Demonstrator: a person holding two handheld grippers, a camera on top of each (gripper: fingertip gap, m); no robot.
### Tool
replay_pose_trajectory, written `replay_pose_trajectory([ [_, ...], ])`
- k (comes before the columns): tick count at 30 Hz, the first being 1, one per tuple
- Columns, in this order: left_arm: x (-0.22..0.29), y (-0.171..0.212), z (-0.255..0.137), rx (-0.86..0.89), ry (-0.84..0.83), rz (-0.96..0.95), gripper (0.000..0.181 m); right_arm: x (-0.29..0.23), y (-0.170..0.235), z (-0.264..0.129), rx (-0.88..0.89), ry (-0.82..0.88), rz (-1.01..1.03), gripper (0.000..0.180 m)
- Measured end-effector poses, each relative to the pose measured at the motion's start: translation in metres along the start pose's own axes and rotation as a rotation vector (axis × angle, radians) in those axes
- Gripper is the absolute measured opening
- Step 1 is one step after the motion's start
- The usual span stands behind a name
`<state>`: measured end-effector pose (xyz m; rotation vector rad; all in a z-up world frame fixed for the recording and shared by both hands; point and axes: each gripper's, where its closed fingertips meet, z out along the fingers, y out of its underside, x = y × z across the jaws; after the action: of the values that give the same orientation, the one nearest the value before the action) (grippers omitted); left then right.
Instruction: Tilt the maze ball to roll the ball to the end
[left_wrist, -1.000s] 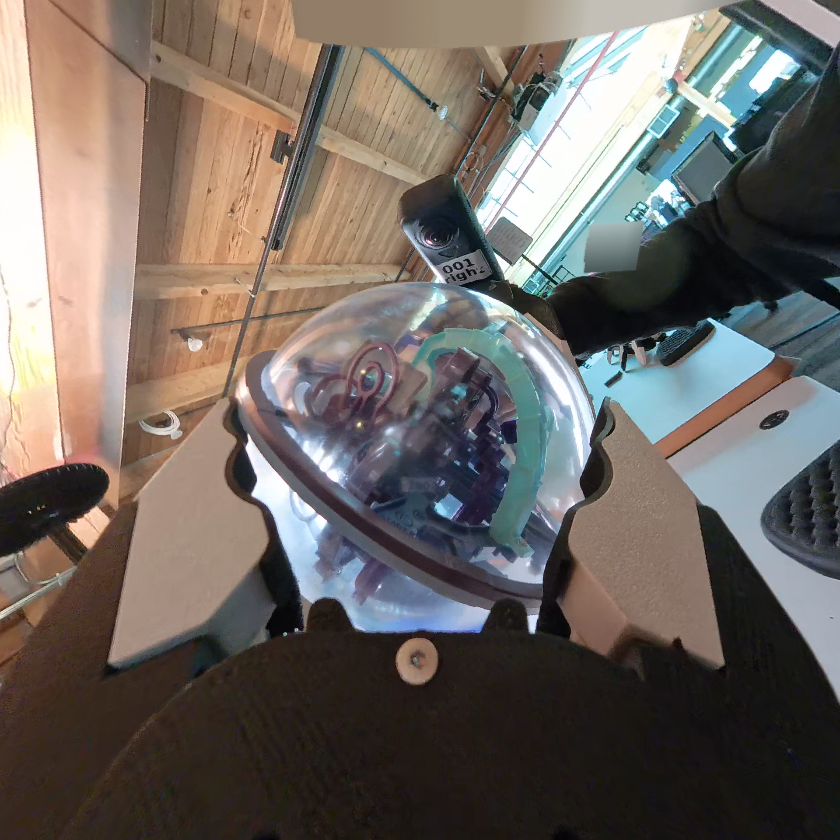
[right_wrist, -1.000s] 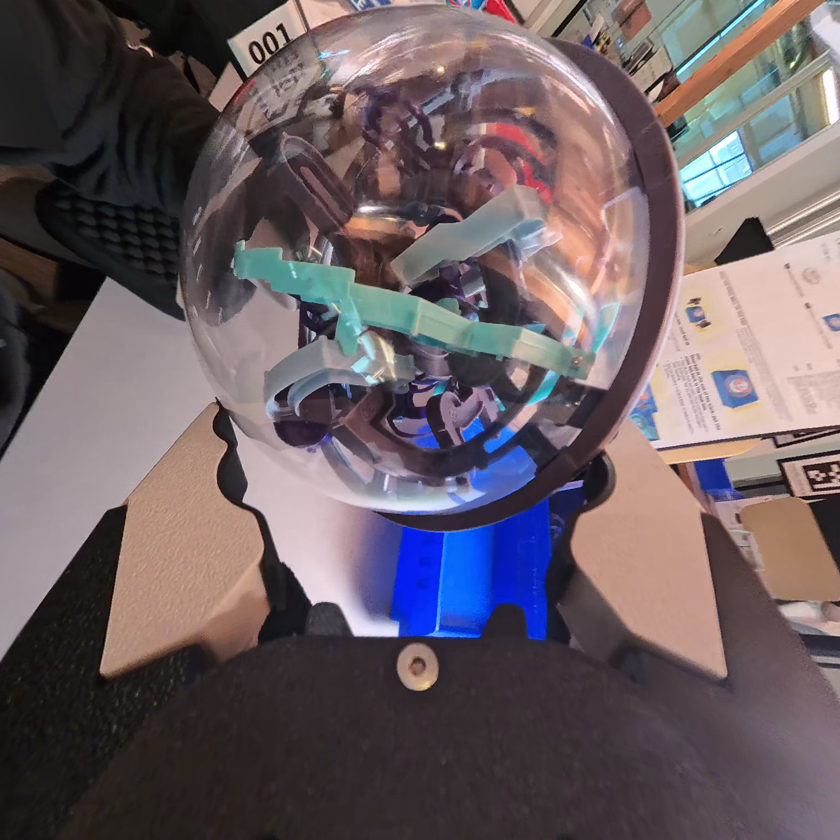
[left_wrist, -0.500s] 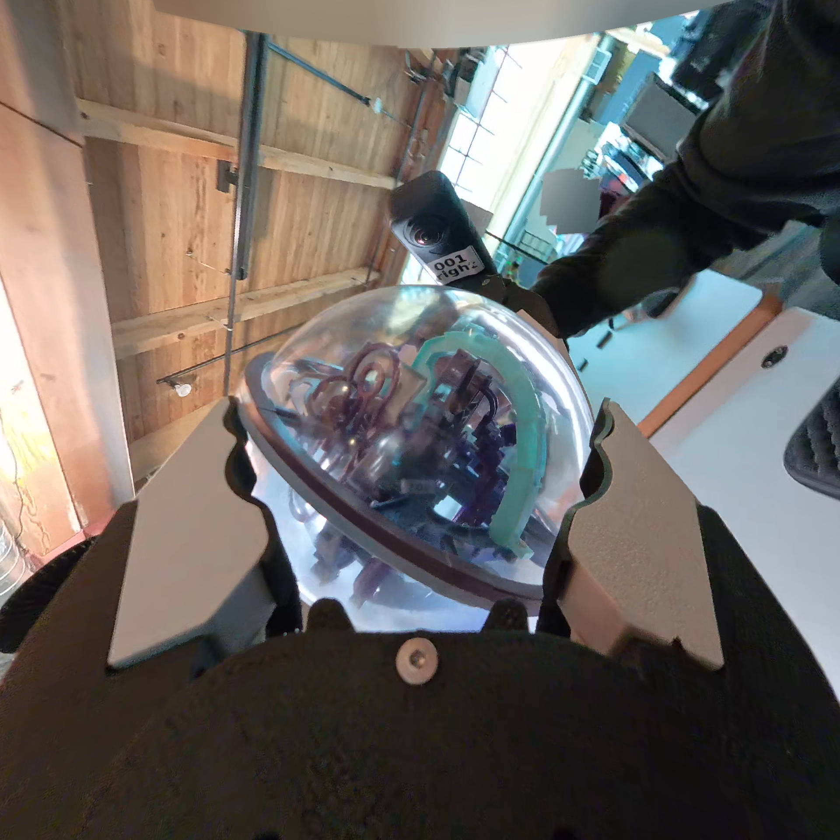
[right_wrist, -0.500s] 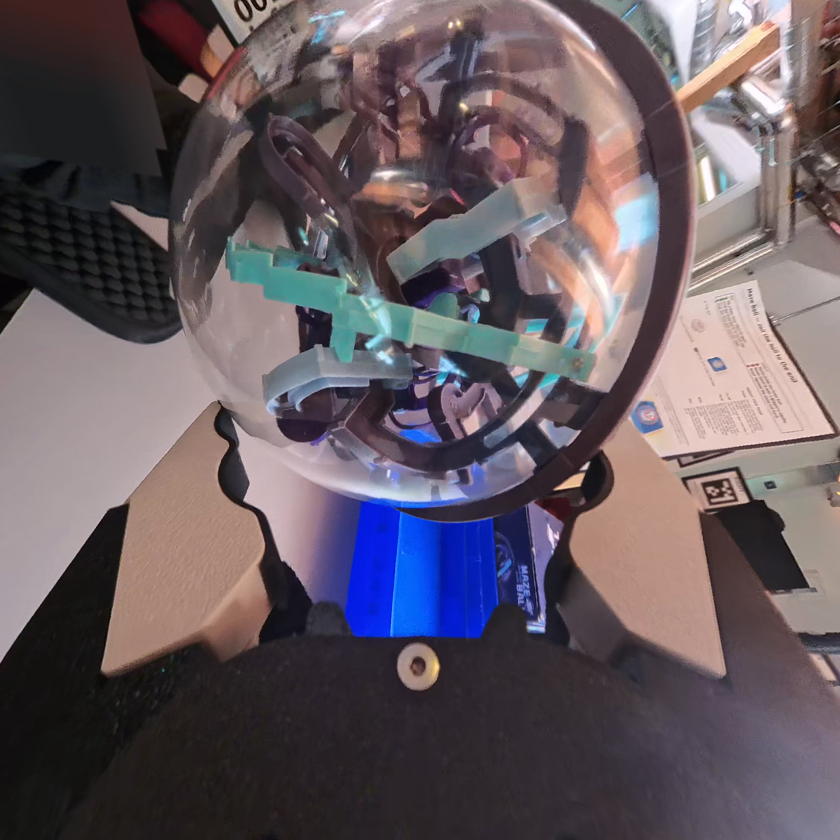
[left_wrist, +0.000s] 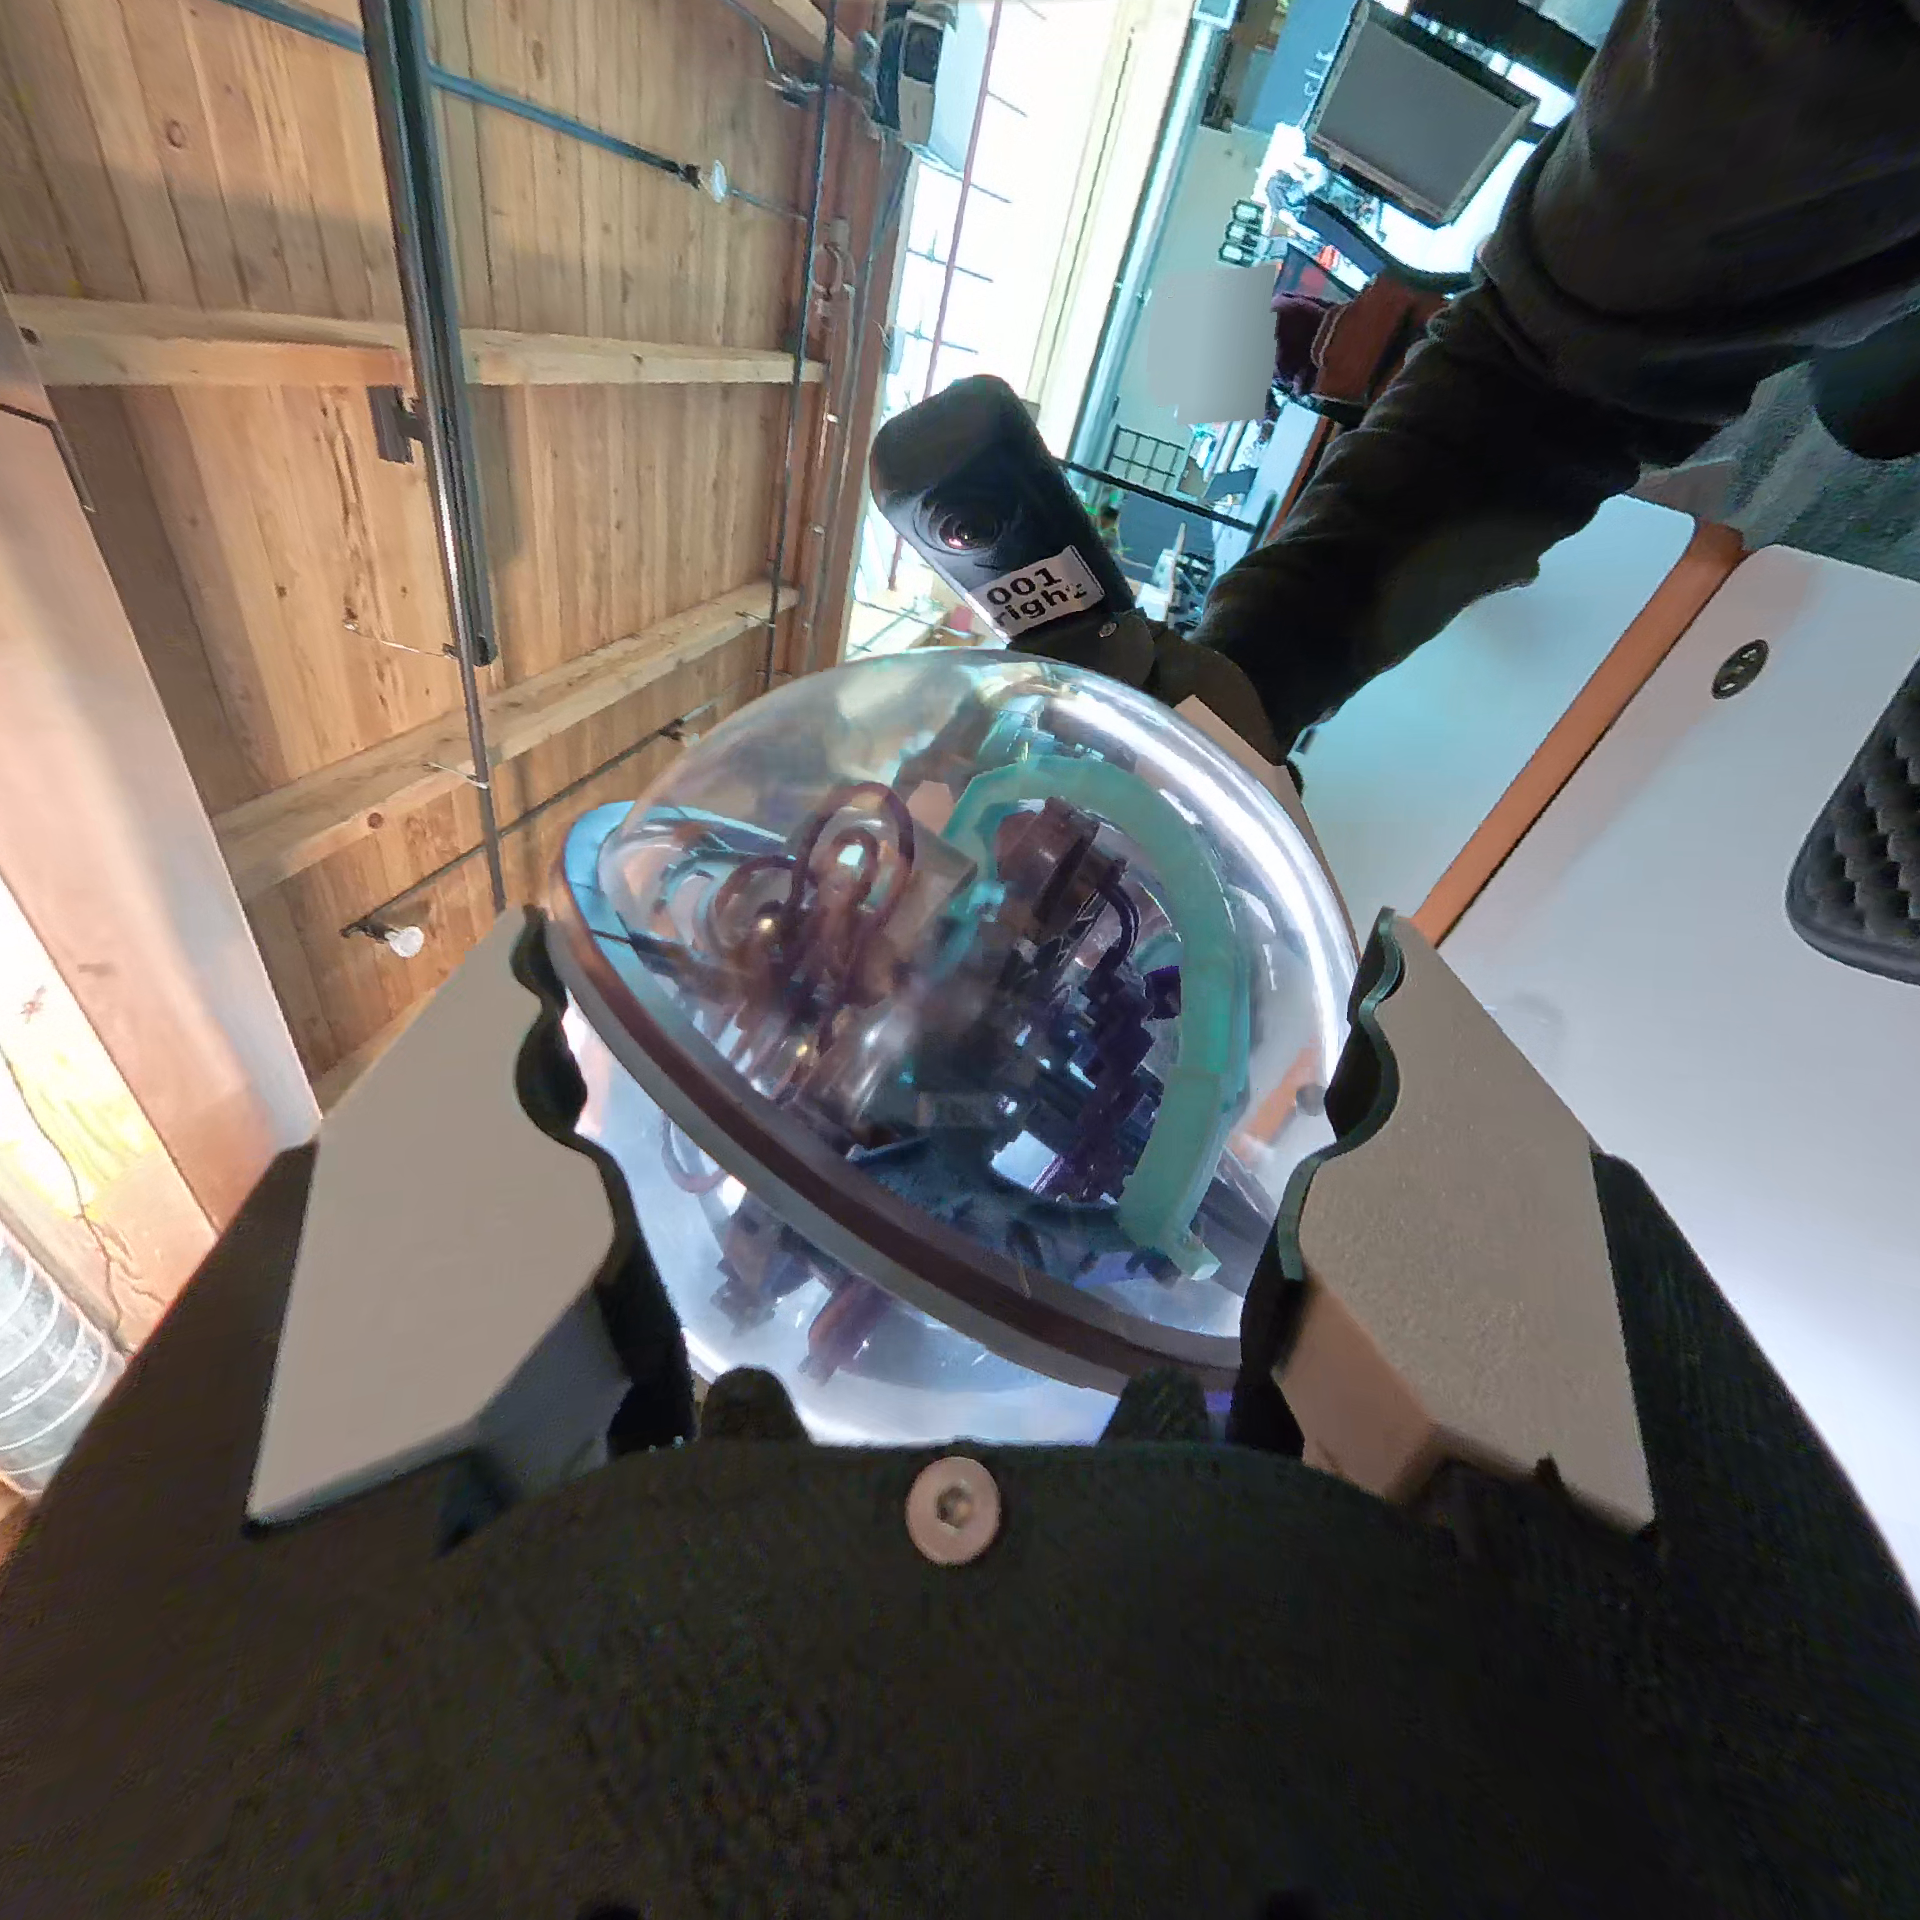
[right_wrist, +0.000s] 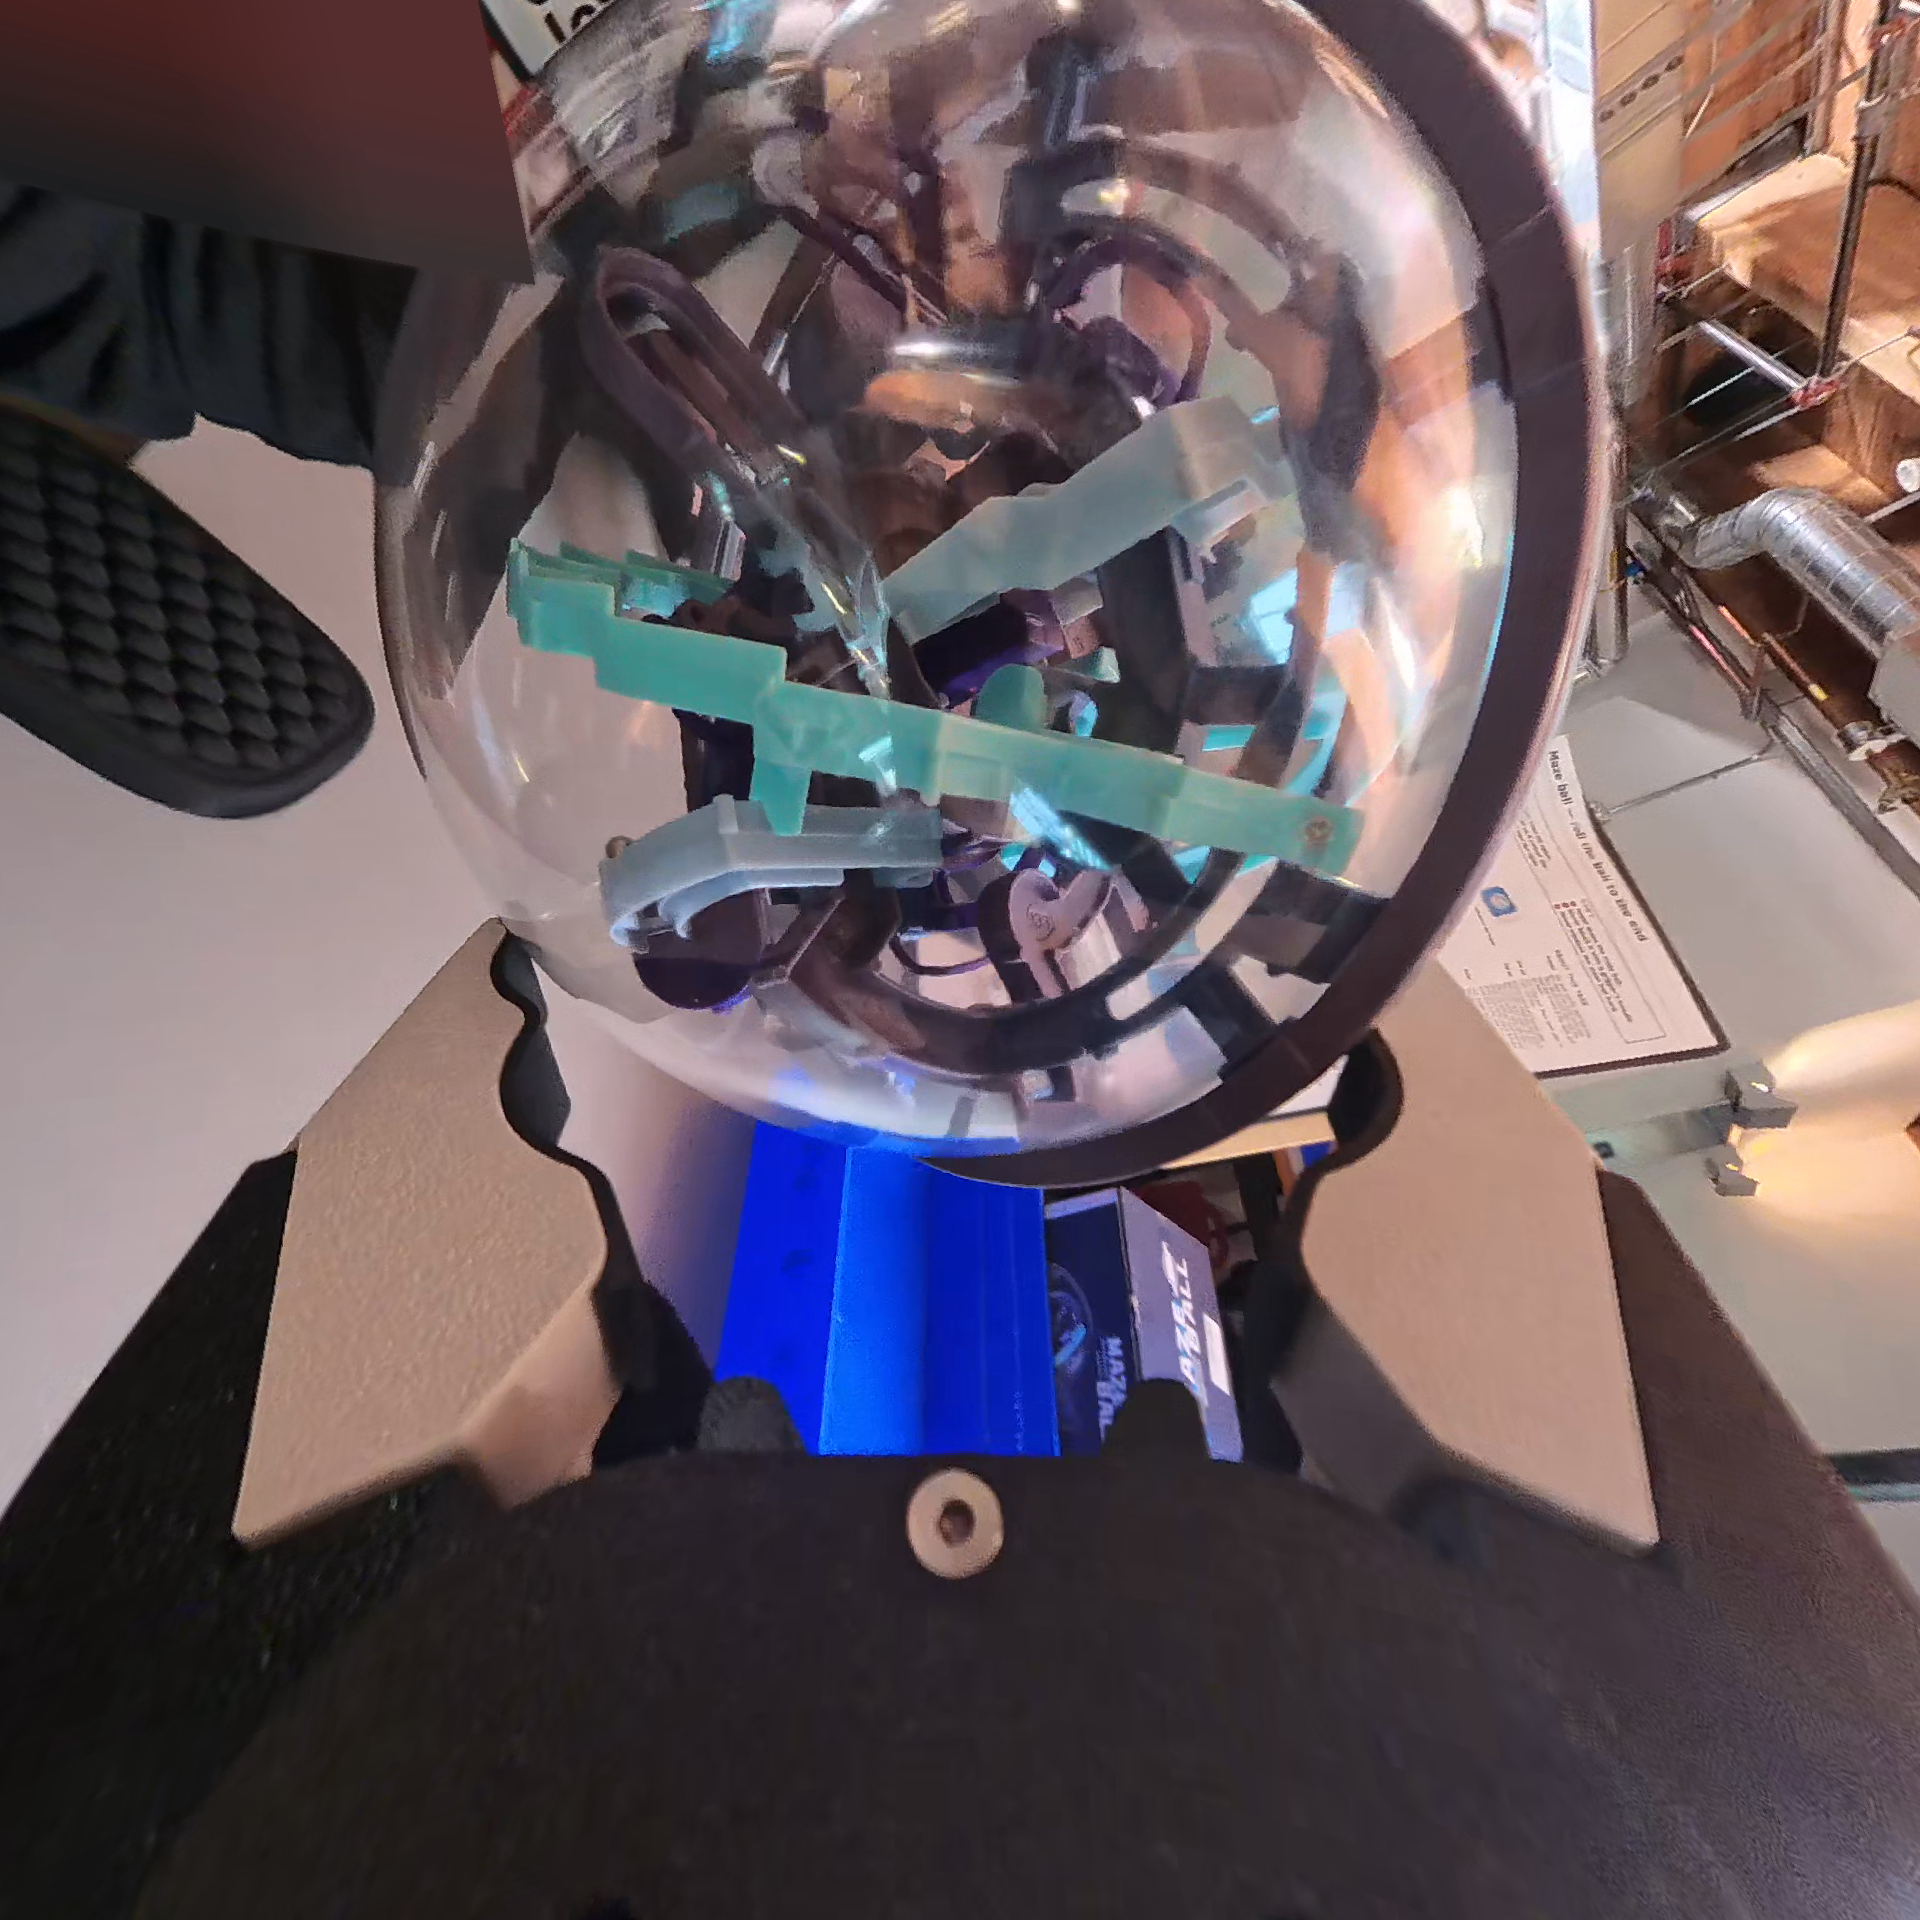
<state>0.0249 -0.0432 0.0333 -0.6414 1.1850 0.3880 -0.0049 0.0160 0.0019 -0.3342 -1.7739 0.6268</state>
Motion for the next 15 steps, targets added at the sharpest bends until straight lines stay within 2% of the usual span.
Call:
replay_pose_trajectory([
  [15, -0.004, 0.007, 0.000, 0.063, -0.148, 0.023, 0.146, 0.011, 0.009, -0.003, -0.184, -0.094, -0.068, 0.148],
])
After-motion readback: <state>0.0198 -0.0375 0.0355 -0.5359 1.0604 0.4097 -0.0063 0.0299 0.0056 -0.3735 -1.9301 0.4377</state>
